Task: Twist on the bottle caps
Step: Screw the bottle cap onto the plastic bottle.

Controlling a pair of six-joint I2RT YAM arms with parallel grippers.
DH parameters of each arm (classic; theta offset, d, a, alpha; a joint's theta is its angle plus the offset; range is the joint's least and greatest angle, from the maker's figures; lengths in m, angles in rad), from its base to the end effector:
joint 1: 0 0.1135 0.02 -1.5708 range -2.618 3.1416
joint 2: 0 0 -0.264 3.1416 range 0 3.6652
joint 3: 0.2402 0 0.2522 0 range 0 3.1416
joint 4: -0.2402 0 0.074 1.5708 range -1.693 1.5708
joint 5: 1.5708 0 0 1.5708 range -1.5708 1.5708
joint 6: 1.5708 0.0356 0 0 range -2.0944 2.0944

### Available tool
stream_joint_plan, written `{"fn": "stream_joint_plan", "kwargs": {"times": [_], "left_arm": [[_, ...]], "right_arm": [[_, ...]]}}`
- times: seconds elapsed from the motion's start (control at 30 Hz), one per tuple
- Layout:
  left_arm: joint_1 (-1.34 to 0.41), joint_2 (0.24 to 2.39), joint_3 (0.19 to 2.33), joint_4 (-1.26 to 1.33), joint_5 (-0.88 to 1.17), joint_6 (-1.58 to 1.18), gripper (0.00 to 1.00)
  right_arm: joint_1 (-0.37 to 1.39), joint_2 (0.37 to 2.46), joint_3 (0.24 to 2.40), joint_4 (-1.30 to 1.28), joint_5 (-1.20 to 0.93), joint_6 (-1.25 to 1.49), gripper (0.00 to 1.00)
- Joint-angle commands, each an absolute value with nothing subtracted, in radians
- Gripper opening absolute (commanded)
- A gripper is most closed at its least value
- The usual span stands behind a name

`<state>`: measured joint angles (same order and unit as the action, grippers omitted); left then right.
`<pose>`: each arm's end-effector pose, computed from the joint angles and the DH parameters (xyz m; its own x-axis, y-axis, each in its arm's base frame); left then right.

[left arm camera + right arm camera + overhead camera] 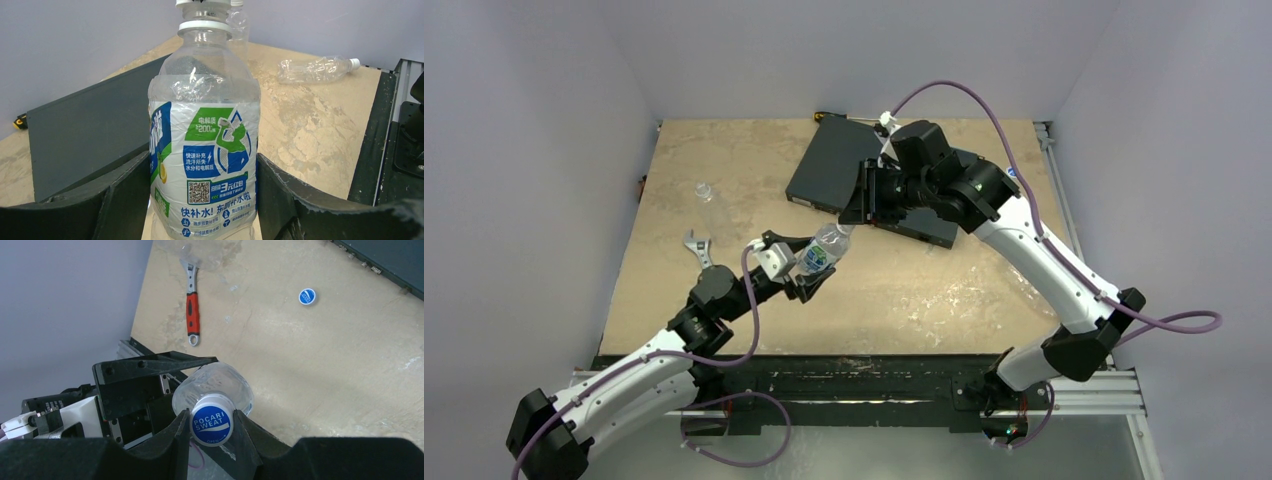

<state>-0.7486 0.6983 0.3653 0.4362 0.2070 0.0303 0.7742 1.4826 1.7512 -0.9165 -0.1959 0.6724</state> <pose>0.1248 -0.1259 0.2711 0.1002 -0.0526 -0.9936 0.8132 0.5797 0.0513 0.2124 0.2174 0.4336 -0.8338 0.0391 -0.5506 -0.3545 0.7266 0.5885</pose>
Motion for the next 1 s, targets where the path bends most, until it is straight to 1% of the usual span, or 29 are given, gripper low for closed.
{"fn": "stream_joint_plan", "kwargs": {"times": [0.0,0.2,0.43,0.77,0.87,0.97], "left_arm": [[-0.772,0.663,0.474,0.663,0.291,0.049,0.00],[-0.772,0.640,0.465,0.668,0.264,0.049,0.00],[-0.772,0.613,0.455,0.677,0.226,0.048,0.00],[-0.772,0.611,0.420,0.733,0.140,0.014,0.00],[-0.772,0.618,0.405,0.780,0.156,0.008,0.00],[-0.772,0.624,0.398,0.807,0.143,-0.007,0.00]], "right_arm": [[0.798,1.524,1.780,-0.979,-0.204,0.658,0.02],[0.795,1.536,1.807,-0.995,-0.205,0.642,0.05],[0.795,1.521,1.767,-0.996,-0.219,0.635,0.12],[0.795,1.487,1.719,-0.972,-0.185,0.642,0.15],[0.795,1.475,1.687,-0.914,-0.252,0.647,0.16],[0.795,1.472,1.686,-0.898,-0.276,0.652,0.15]]}}
